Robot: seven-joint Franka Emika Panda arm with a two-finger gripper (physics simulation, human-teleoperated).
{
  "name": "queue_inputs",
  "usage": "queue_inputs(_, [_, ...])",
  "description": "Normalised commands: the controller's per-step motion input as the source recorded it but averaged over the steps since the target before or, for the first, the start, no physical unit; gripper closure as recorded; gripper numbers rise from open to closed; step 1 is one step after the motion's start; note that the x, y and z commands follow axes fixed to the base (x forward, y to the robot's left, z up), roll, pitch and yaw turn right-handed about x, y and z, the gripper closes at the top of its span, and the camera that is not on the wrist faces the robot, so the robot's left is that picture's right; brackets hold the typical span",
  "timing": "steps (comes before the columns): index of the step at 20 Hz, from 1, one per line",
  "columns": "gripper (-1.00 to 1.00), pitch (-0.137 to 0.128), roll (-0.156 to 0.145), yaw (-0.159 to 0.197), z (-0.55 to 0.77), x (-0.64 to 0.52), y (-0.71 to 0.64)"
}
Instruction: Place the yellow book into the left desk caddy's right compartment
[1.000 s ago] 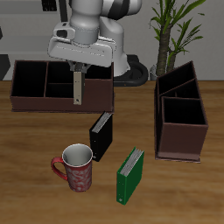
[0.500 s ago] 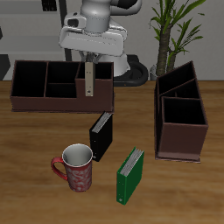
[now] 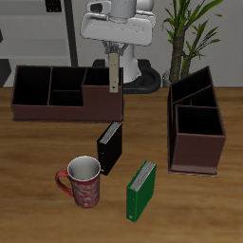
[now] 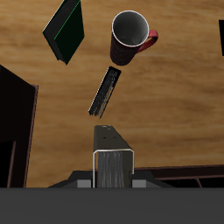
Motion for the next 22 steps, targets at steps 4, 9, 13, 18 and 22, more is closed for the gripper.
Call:
queue_inputs(4, [1.00,0.015,0.025,0.014,0.25,0.08,0.51])
queue_inputs(9, [1.00,0.057,0.021,0.027,0.16,0.14,0.41])
queue_inputs(13, [1.00,0.031,0.017,0.025,0.14,0.16,0.41])
queue_inputs(18, [1.00,-0.012,0.004,0.049,0.18,0.15,0.34])
queue_inputs(22, [1.00,0.004,-0.004,-0.011,0.21,0.10,0.19])
